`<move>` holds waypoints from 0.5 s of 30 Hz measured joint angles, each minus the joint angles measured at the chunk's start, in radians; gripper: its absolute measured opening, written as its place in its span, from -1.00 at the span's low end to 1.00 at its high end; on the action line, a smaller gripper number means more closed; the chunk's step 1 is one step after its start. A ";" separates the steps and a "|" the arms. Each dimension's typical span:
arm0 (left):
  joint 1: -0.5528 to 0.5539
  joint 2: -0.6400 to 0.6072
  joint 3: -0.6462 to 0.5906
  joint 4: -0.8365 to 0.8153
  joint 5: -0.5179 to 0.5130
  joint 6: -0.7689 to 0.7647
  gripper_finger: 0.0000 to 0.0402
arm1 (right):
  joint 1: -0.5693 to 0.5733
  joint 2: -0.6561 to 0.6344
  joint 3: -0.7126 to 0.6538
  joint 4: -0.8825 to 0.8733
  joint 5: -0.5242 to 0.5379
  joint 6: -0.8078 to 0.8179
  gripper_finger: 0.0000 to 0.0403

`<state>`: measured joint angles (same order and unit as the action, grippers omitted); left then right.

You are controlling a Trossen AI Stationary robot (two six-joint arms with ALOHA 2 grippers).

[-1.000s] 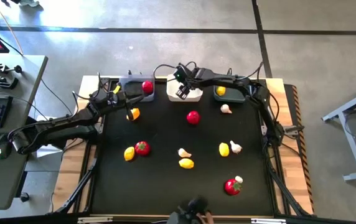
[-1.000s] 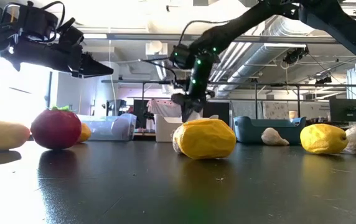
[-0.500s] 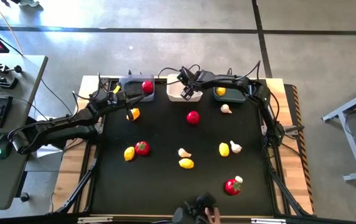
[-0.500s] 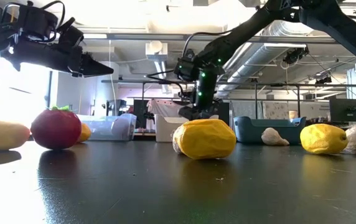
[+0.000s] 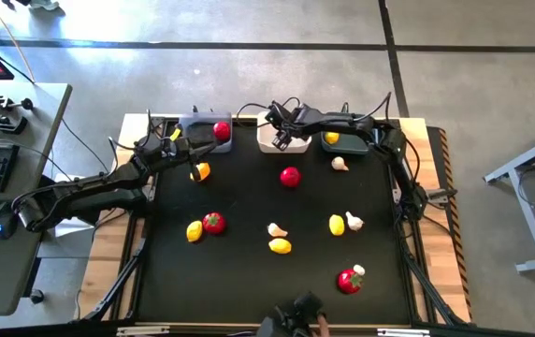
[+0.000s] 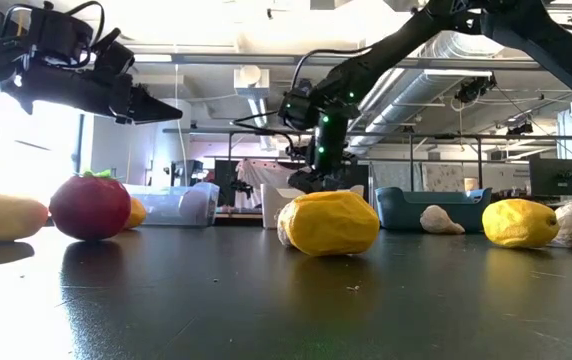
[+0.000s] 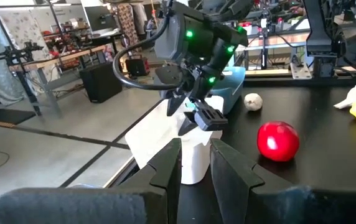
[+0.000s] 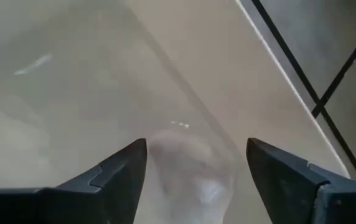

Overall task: Sort produce into baskets
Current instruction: Put the lemon into the blue bin

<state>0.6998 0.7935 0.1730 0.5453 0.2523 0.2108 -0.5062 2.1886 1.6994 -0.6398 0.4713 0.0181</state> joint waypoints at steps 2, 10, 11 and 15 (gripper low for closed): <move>0.000 0.000 0.000 0.000 -0.001 0.000 -0.65 | 0.008 -0.004 0.015 -0.001 0.001 0.000 0.25; 0.000 0.003 0.000 -0.003 -0.003 0.001 -0.65 | 0.070 -0.089 0.041 0.038 -0.010 -0.051 0.00; 0.000 0.005 0.000 -0.004 -0.003 0.001 -0.65 | 0.079 -0.106 0.030 0.049 -0.031 -0.053 -0.05; 0.000 0.016 0.001 -0.003 -0.003 0.001 -0.65 | 0.118 -0.135 -0.071 0.186 -0.102 -0.055 -0.33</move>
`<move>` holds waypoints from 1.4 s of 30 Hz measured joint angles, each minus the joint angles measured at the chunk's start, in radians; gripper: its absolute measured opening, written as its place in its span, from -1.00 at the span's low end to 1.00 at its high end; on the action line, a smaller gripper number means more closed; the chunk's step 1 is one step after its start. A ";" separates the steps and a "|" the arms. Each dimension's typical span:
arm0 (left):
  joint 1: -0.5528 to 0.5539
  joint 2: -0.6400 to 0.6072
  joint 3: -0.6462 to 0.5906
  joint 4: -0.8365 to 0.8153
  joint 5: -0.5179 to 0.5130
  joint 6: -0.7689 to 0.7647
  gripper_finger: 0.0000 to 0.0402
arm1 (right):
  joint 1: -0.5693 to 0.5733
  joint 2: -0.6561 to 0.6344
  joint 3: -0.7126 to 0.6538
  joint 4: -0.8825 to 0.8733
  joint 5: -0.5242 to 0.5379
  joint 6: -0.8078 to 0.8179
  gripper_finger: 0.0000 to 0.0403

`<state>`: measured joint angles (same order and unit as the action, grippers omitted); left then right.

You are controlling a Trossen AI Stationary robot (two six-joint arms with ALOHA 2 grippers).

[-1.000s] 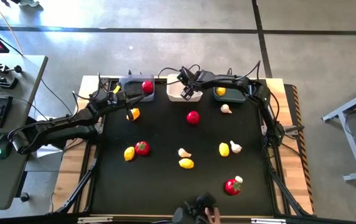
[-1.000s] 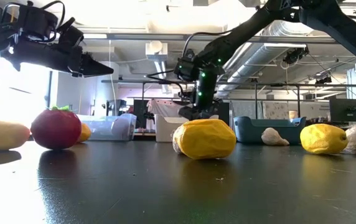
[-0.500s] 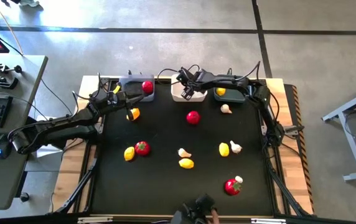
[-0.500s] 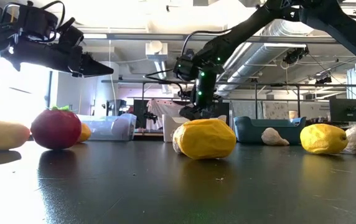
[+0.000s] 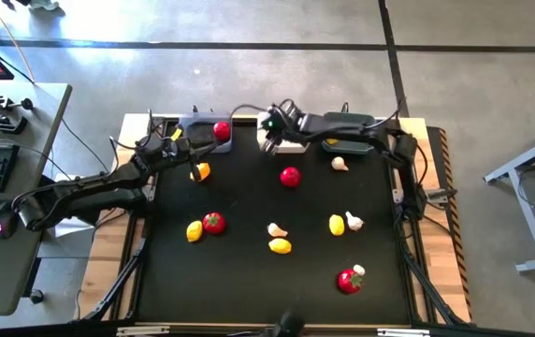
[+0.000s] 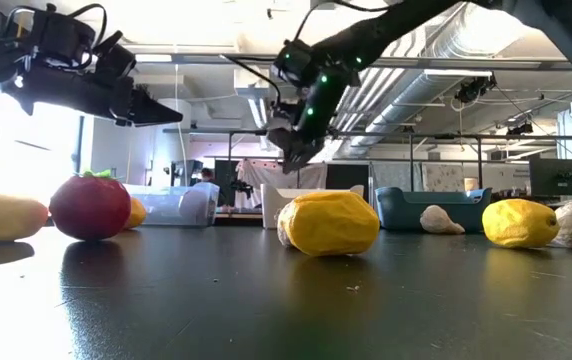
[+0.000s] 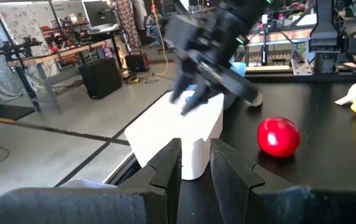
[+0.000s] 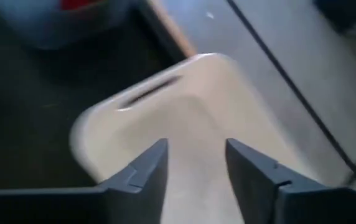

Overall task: Sort produce into baskets
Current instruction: Put the lemon into the blue bin

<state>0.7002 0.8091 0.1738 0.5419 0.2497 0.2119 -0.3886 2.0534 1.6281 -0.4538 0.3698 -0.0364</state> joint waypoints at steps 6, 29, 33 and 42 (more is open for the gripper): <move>0.000 0.006 0.000 0.001 0.000 0.000 -0.65 | 0.046 -0.037 -0.200 0.261 -0.152 0.061 -0.85; -0.002 0.007 0.000 -0.053 -0.006 -0.046 -0.65 | 0.398 -0.256 -0.432 0.256 -0.283 0.167 -0.97; -0.002 0.011 0.000 -0.044 -0.003 -0.043 -0.66 | 0.460 -0.256 -0.433 0.184 -0.247 0.218 -0.97; -0.002 0.015 0.000 -0.004 0.001 -0.043 -0.66 | 0.592 -0.256 -0.433 0.130 -0.220 0.250 -0.68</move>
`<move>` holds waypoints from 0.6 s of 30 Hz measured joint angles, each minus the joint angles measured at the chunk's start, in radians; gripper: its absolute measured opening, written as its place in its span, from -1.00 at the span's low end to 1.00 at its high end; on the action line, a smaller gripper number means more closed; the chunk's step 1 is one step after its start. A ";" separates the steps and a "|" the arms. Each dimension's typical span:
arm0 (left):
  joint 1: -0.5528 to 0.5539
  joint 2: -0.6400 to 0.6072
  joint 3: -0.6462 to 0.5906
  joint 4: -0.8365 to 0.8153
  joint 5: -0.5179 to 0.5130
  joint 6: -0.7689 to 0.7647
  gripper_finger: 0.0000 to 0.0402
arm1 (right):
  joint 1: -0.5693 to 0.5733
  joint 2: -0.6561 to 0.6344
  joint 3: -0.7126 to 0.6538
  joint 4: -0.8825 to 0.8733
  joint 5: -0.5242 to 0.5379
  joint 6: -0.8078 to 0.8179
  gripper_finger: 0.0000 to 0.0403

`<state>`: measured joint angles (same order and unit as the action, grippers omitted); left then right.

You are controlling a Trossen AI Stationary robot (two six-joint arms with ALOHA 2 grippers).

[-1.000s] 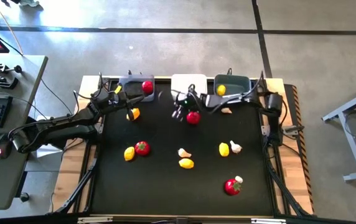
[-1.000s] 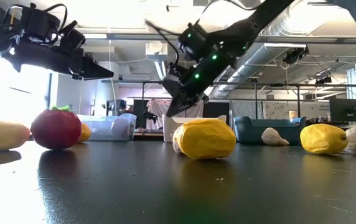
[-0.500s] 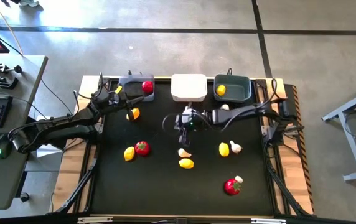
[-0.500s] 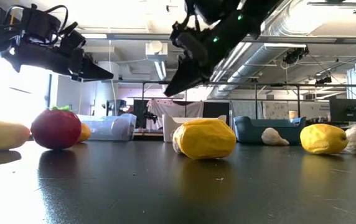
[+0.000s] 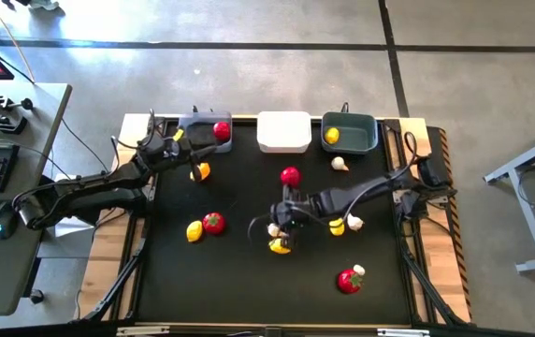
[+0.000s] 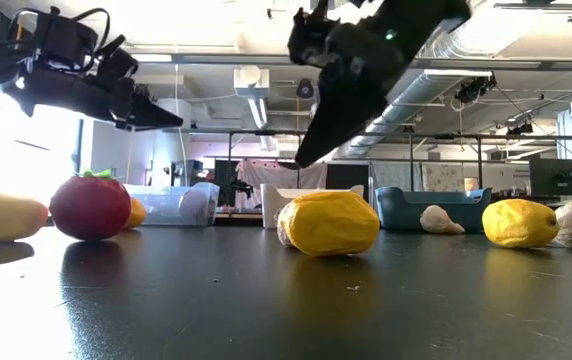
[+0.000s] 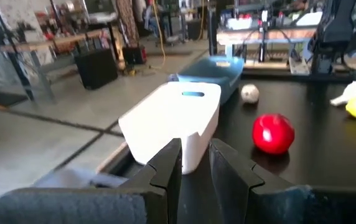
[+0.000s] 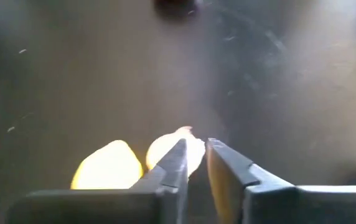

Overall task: Sort produce into baskets
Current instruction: Put the lemon into the blue bin

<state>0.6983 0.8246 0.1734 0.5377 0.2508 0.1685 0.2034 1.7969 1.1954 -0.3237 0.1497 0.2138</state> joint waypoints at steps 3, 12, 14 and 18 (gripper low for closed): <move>0.000 0.000 0.000 0.030 0.001 -0.014 -0.66 | 0.043 0.000 0.000 -0.019 -0.003 0.063 -0.44; 0.000 0.000 0.000 0.036 0.002 -0.035 -0.66 | 0.151 0.000 0.000 -0.058 0.076 0.193 0.30; 0.000 0.000 0.000 0.037 0.002 -0.035 -0.66 | 0.163 0.002 0.000 -0.057 0.122 0.213 0.40; 0.000 0.000 0.000 0.019 0.002 -0.045 -0.66 | 0.167 0.027 0.000 -0.047 0.139 0.235 0.48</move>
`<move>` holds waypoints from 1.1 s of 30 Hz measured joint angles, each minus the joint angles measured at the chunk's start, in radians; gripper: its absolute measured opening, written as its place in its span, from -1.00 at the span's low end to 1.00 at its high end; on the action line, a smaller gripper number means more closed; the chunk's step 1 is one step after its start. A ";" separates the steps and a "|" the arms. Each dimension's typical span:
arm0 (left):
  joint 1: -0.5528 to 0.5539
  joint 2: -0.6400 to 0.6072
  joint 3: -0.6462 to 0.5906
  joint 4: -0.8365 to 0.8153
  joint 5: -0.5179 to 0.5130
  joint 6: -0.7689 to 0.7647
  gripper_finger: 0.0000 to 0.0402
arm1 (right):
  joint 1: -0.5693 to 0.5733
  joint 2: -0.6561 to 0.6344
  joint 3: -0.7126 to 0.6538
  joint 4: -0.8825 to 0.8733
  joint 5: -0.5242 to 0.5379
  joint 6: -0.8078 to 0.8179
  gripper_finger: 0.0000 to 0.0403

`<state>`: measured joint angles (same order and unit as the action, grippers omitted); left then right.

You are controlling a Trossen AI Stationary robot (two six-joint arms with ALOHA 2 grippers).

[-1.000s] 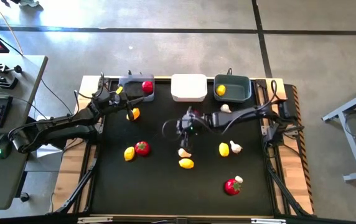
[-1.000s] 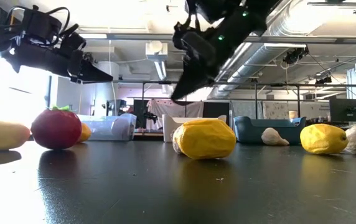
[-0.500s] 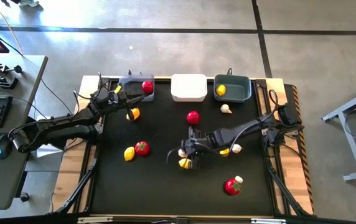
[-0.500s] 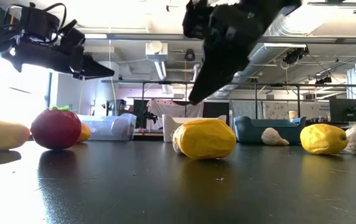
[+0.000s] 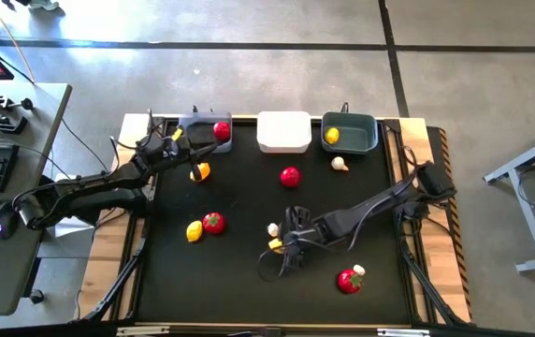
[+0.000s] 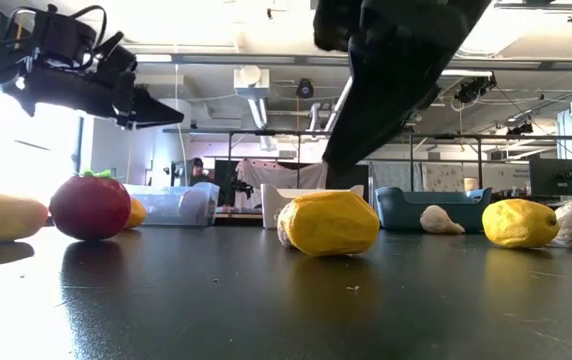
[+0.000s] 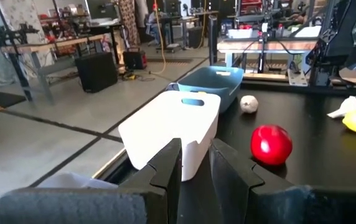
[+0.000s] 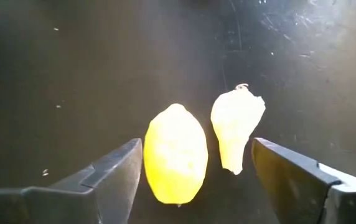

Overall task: Sort produce into baskets
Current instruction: Put the lemon into the blue bin

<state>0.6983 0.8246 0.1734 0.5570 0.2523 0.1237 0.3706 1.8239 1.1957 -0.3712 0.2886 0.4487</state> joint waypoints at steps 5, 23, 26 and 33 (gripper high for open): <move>0.000 0.000 0.000 -0.014 0.000 0.000 -0.66 | -0.001 0.042 0.000 0.022 -0.005 -0.039 0.48; 0.000 0.000 0.000 -0.014 -0.001 0.002 -0.66 | -0.004 0.125 0.001 0.039 -0.117 0.024 0.13; -0.001 0.000 0.000 -0.014 -0.001 -0.006 -0.66 | -0.004 0.123 0.001 0.022 -0.119 0.041 -0.05; -0.002 0.000 0.000 -0.010 -0.001 -0.008 -0.66 | -0.033 0.024 0.002 -0.126 -0.193 0.045 -0.32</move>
<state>0.6968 0.8246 0.1734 0.5472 0.2516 0.1162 0.3377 1.8477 1.1973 -0.4976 0.0957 0.4936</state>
